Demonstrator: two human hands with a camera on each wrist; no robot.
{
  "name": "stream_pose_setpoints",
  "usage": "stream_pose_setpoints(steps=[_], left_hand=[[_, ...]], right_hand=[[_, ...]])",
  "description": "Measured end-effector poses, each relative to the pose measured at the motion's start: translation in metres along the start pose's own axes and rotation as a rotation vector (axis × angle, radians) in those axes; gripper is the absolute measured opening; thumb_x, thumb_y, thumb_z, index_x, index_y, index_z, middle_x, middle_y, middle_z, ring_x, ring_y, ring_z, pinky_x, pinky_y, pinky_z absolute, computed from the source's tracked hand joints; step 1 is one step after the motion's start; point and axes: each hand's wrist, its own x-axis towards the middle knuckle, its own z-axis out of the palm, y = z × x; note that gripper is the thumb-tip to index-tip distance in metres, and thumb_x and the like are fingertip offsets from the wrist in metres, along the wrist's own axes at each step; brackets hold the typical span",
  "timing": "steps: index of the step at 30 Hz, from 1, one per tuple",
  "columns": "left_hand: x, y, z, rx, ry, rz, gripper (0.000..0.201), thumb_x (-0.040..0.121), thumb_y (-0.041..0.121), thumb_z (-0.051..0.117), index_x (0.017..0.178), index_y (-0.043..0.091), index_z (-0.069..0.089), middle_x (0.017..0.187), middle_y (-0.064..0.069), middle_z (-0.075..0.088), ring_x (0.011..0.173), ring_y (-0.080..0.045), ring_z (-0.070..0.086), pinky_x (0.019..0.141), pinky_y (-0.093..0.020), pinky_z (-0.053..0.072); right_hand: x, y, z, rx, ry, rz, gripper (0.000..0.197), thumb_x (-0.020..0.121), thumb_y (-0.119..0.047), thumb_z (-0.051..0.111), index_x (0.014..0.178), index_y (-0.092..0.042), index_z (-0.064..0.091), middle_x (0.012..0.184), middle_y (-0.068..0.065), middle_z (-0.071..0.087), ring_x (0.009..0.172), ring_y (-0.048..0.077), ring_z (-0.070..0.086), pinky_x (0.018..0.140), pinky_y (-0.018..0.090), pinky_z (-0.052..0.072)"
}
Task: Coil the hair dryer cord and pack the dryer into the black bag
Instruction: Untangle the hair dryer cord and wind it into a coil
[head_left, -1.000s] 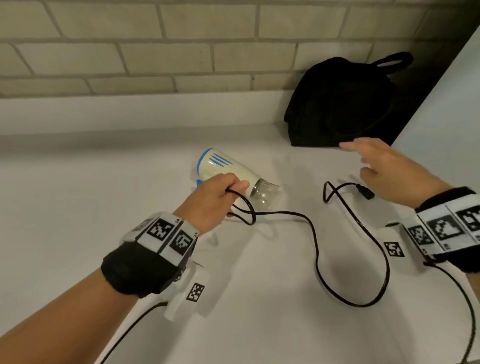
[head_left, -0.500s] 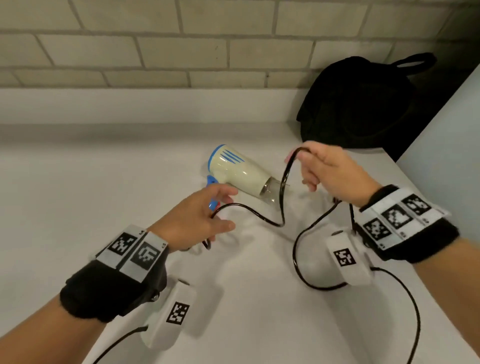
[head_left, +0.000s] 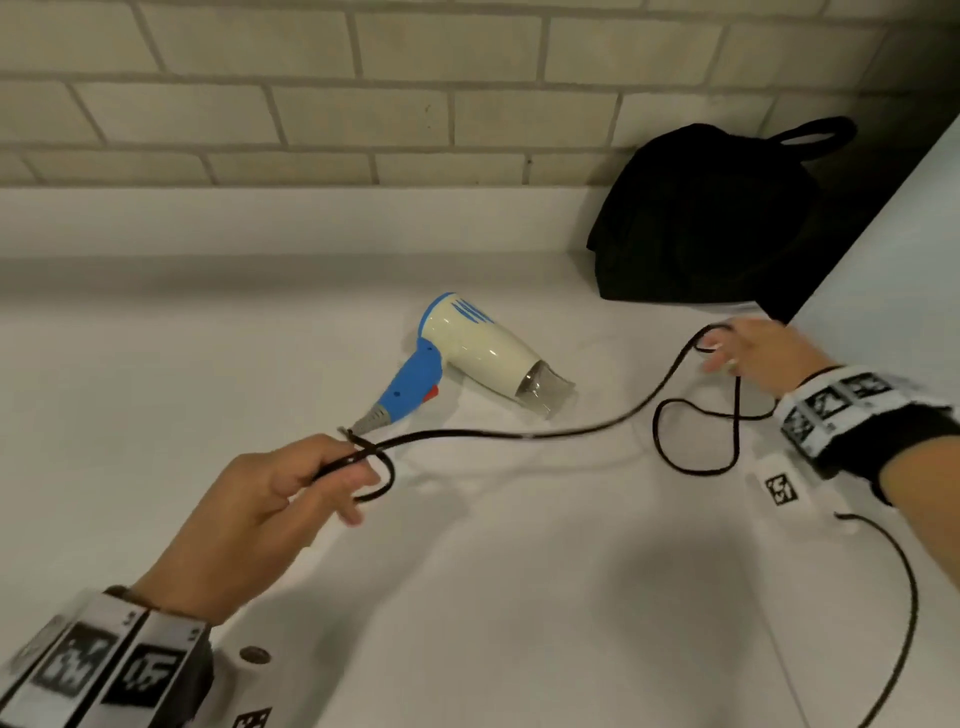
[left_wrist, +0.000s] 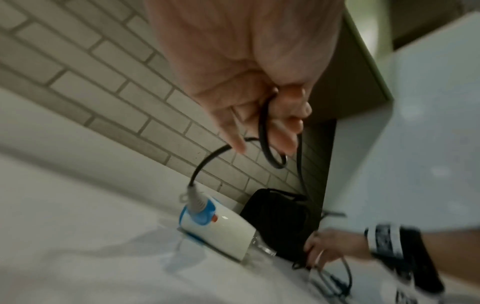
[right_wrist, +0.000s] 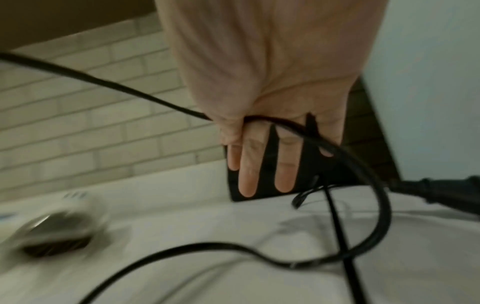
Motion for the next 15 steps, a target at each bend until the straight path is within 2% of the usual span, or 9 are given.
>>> stream_pose_setpoints(steps=[2,4,5,7,9,11,13,14,15], left_hand=[[-0.001,0.003,-0.001,-0.056,0.089,0.001,0.033,0.062,0.070,0.049,0.072,0.042,0.062,0.040,0.010,0.056,0.040,-0.003,0.050,0.044,-0.012,0.042],[-0.001,0.006,0.000,-0.028,0.118,0.006,0.027,0.064,0.064,0.049,0.073,0.042,0.061,0.035,0.014,0.048,0.033,-0.003,0.043,0.041,-0.017,0.043],[-0.001,0.008,-0.001,0.011,0.118,0.012,0.023,0.066,0.062,0.047,0.073,0.044,0.060,0.035,0.018,0.046,0.033,-0.002,0.040,0.039,-0.014,0.039],[-0.002,0.012,-0.006,0.052,0.116,-0.012,0.029,0.065,0.072,0.044,0.072,0.048,0.058,0.036,0.021,0.045,0.033,-0.001,0.037,0.036,-0.011,0.030],[-0.008,0.011,-0.011,-0.001,0.154,-0.087,0.038,0.061,0.078,0.044,0.070,0.045,0.060,0.035,0.017,0.043,0.033,-0.002,0.033,0.035,-0.013,0.027],[-0.015,0.004,-0.014,-0.037,0.190,-0.135,0.049,0.057,0.082,0.044,0.070,0.038,0.062,0.035,0.011,0.042,0.033,-0.003,0.030,0.034,-0.018,0.023],[-0.018,0.001,-0.012,-0.070,0.207,-0.156,0.036,0.072,0.066,0.049,0.070,0.032,0.063,0.038,0.008,0.044,0.034,-0.006,0.029,0.036,-0.027,0.020],[-0.018,0.003,-0.010,-0.095,0.201,-0.184,0.023,0.081,0.045,0.051,0.069,0.031,0.064,0.040,0.007,0.045,0.034,-0.008,0.028,0.037,-0.030,0.020],[-0.018,0.003,-0.008,-0.114,0.192,-0.199,0.021,0.085,0.028,0.051,0.068,0.029,0.064,0.041,0.005,0.046,0.034,-0.010,0.028,0.038,-0.031,0.019]], right_hand=[[-0.007,-0.016,0.019,-0.087,-0.035,-0.073,0.030,0.093,-0.019,0.042,0.121,-0.012,0.049,0.125,0.014,0.056,0.114,0.032,0.049,0.099,0.038,0.035],[-0.017,-0.032,0.027,-0.122,-0.031,-0.075,0.040,0.091,-0.037,0.040,0.129,-0.022,0.041,0.130,0.008,0.052,0.119,0.029,0.047,0.104,0.044,0.032],[-0.022,-0.039,0.027,-0.147,-0.011,-0.096,0.047,0.089,-0.042,0.042,0.132,-0.025,0.036,0.136,0.007,0.047,0.123,0.029,0.043,0.107,0.047,0.028],[-0.037,-0.044,0.019,-0.087,0.060,-0.107,0.063,0.081,-0.047,0.053,0.137,-0.028,0.028,0.145,0.006,0.036,0.132,0.028,0.032,0.111,0.049,0.022],[-0.053,-0.033,0.011,0.013,0.111,-0.042,0.082,0.070,-0.050,0.066,0.138,-0.032,0.023,0.148,0.004,0.029,0.134,0.028,0.025,0.110,0.047,0.024],[-0.068,-0.013,0.014,0.009,0.002,0.062,0.098,0.060,-0.050,0.075,0.138,-0.038,0.018,0.149,0.005,0.024,0.135,0.029,0.022,0.108,0.047,0.026],[-0.081,0.002,0.029,-0.012,-0.230,0.104,0.103,0.057,-0.047,0.078,0.138,-0.043,0.014,0.145,0.009,0.022,0.130,0.028,0.028,0.106,0.042,0.030],[-0.084,0.004,0.038,-0.026,-0.323,0.095,0.099,0.061,-0.045,0.077,0.138,-0.043,0.015,0.140,0.010,0.024,0.124,0.025,0.034,0.103,0.035,0.033],[-0.084,0.004,0.046,-0.034,-0.367,0.074,0.089,0.067,-0.042,0.074,0.137,-0.041,0.020,0.132,0.009,0.028,0.115,0.021,0.039,0.097,0.027,0.034]])
